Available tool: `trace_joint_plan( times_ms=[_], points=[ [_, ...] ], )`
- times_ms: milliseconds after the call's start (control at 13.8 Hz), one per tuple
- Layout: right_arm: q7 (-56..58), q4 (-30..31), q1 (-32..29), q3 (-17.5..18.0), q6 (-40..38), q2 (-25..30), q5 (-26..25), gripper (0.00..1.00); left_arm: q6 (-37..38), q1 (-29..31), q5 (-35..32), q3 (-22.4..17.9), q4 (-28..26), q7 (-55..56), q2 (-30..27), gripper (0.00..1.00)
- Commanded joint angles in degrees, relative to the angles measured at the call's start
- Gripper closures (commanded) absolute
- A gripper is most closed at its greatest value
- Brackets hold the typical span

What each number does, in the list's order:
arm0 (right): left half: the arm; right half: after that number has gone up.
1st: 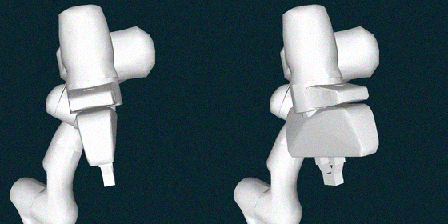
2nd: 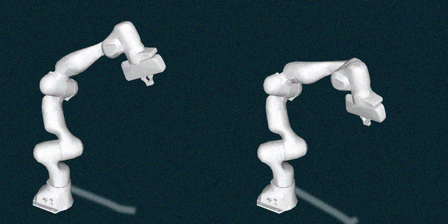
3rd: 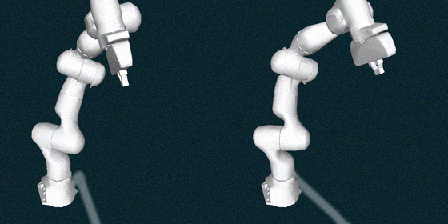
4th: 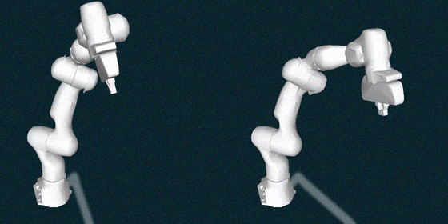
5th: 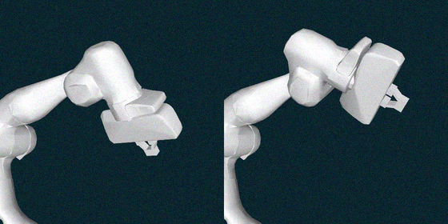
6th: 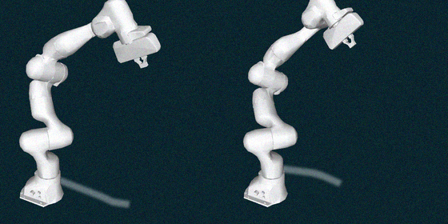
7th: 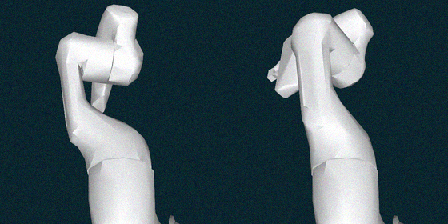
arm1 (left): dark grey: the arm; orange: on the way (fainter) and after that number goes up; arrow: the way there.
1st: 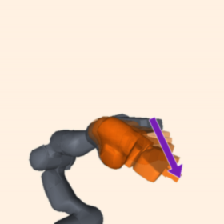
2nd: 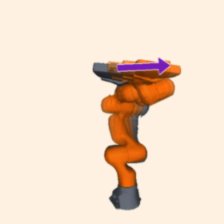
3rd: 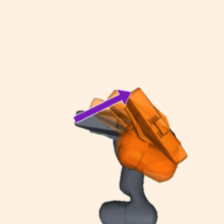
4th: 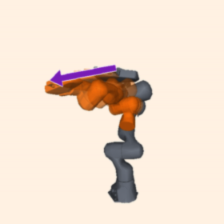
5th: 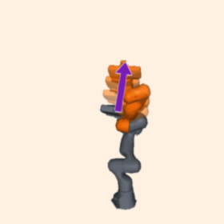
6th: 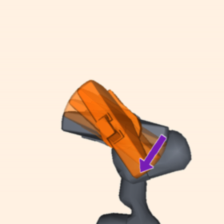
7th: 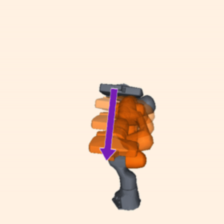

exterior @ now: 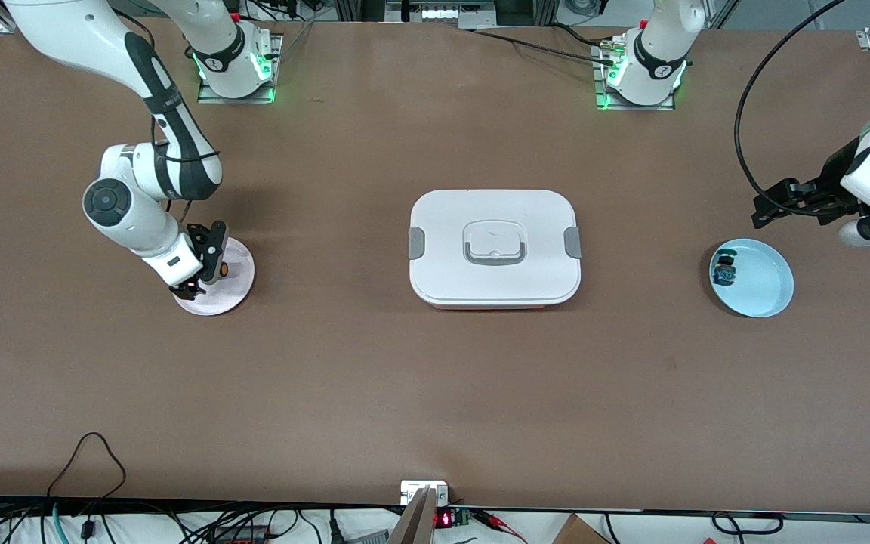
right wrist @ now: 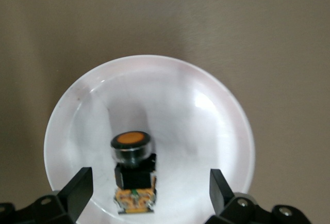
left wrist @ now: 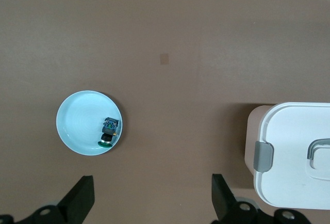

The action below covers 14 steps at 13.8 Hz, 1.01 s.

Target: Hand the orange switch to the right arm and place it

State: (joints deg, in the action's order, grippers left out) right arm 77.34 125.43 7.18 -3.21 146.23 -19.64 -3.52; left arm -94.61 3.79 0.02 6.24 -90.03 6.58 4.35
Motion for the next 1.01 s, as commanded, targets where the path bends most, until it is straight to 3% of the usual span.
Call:
trace_joint_plan(
  times_ms=[0,289,434,651,941],
  points=[
    [-0.08,-3.77,-0.41,0.31,-7.42,4.07,0.44,0.0,0.83,0.07,-0.9,0.44,1.88,0.54,0.84,0.0],
    [-0.87,-12.82,-0.41,0.31,-15.78,6.53,0.7,0.0,0.92,0.07,-1.17,0.44,1.88,0.45,0.84,0.0],
    [-5.68,-16.26,-0.32,0.31,-20.17,8.2,3.85,0.0,0.92,0.07,-1.08,0.53,1.88,0.54,0.84,0.0],
    [-17.53,-23.01,-0.41,0.31,-29.65,9.09,9.05,0.0,0.92,0.07,-0.99,0.53,1.88,0.45,0.84,0.0],
    [-42.12,-26.72,-0.58,0.31,-40.73,10.14,9.05,0.0,0.92,0.07,-1.08,0.53,1.88,0.54,0.84,0.0]
  ],
)
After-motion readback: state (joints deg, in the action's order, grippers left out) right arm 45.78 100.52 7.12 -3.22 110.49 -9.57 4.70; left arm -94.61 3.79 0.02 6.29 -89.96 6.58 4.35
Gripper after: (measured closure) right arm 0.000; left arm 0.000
